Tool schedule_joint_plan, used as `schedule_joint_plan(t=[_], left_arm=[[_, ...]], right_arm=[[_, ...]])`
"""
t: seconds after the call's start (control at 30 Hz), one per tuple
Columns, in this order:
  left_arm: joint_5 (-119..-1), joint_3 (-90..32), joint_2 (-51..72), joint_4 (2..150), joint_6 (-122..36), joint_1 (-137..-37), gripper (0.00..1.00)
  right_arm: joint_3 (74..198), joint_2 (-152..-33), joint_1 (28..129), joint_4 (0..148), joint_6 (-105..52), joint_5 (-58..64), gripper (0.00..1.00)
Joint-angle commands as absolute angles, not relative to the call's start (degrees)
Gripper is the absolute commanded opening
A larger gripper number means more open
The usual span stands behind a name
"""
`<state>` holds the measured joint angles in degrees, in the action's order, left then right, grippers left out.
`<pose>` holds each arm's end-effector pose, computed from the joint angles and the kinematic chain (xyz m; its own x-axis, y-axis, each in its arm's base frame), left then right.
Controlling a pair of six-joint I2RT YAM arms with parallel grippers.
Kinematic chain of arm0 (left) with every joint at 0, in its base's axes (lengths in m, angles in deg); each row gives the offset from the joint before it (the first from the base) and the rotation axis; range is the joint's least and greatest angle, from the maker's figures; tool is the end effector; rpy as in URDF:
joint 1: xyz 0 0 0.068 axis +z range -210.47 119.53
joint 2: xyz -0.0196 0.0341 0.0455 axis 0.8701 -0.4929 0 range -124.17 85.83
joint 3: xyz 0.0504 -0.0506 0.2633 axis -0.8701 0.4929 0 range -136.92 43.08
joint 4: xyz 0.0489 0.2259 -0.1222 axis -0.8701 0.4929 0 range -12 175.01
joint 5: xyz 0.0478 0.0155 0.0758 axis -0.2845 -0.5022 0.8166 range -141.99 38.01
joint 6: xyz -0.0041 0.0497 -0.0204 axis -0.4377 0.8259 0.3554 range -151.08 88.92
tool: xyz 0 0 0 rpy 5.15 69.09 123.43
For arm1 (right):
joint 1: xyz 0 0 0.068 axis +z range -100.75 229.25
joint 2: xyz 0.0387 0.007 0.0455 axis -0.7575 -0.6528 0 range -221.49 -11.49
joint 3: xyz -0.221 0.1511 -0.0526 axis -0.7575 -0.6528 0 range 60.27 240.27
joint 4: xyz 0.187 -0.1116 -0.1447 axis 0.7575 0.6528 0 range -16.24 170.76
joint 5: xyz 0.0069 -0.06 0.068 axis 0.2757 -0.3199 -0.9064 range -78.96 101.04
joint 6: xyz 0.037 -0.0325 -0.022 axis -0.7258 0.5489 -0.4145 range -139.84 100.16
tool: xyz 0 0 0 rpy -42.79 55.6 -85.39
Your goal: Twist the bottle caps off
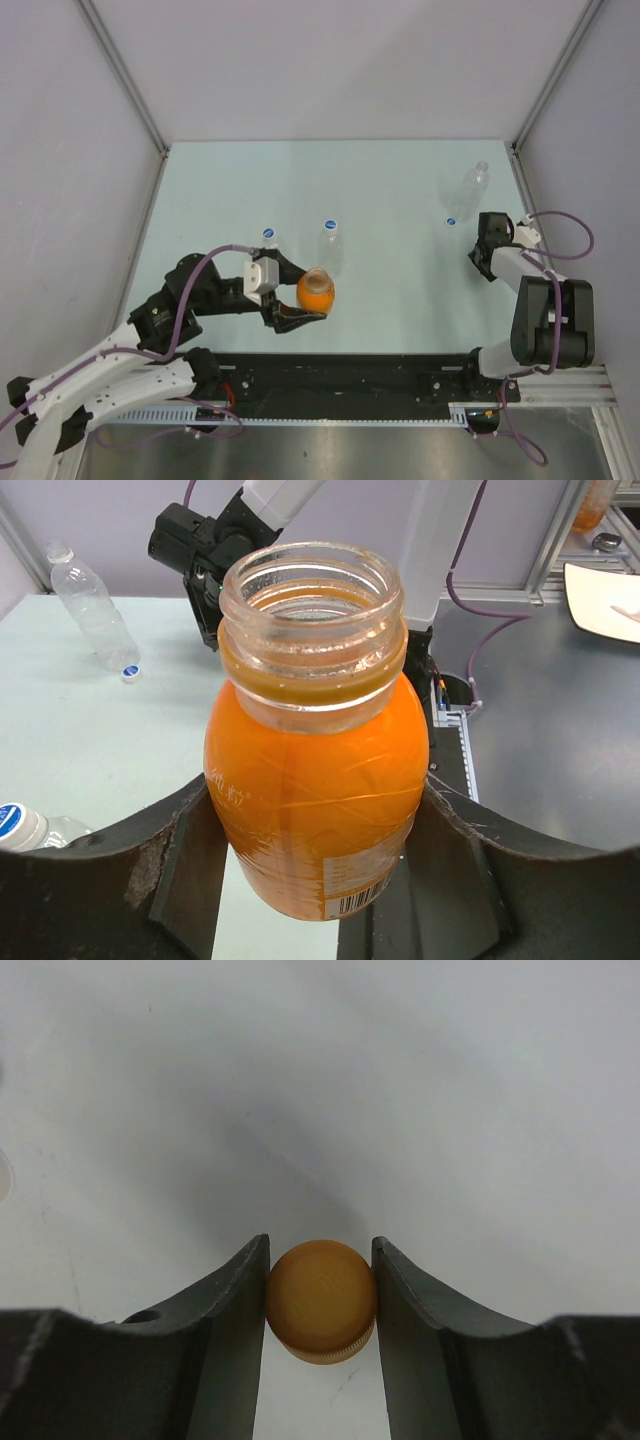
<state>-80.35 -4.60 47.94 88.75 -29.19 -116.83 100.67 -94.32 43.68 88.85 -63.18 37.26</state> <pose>0.0680 -0.1328 0.3748 0.0235 0.0169 -0.9996 0.9955 0.0915 0.0250 0.2625 -0.0414 0.1652 -0.3889 0.6564 -0.6464 0.8112 0.5765 0.0974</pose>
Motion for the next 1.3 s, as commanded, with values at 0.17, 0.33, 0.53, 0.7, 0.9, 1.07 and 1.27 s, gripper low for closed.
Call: schedule_joint_plan(t=[0.17, 0.33, 0.53, 0.7, 0.9, 1.07, 1.27], left_arm=[[-79.7, -3.9, 50.0, 86.2, -30.1, -117.1, 0.06], [-79.7, -3.9, 49.7, 86.4, -30.0, -117.1, 0.06], [-79.7, -4.0, 49.8, 86.3, -29.9, -117.1, 0.07], [-79.9, -3.9, 50.1, 86.3, -29.9, -117.1, 0.07], [-80.2, -3.7, 50.1, 86.1, -30.0, -117.1, 0.08], [-80.5, -3.7, 50.1, 86.0, -30.1, -117.1, 0.08], [-80.6, -3.6, 50.1, 85.9, -30.1, -117.2, 0.08]], right_arm=[[103.4, -96.4, 42.9, 87.7, -63.4, 35.7, 0.0], [104.9, -98.2, 42.8, 87.2, -63.2, 35.4, 0.0], [106.1, -99.6, 42.9, 88.3, -63.0, 35.0, 0.09], [106.1, -99.6, 43.0, 88.5, -62.7, 35.0, 0.13], [106.1, -99.5, 43.4, 89.1, -62.5, 35.5, 0.18], [106.1, -99.3, 43.7, 89.4, -61.9, 35.5, 0.22], [106.1, -98.9, 44.2, 89.8, -61.8, 36.2, 0.3]])
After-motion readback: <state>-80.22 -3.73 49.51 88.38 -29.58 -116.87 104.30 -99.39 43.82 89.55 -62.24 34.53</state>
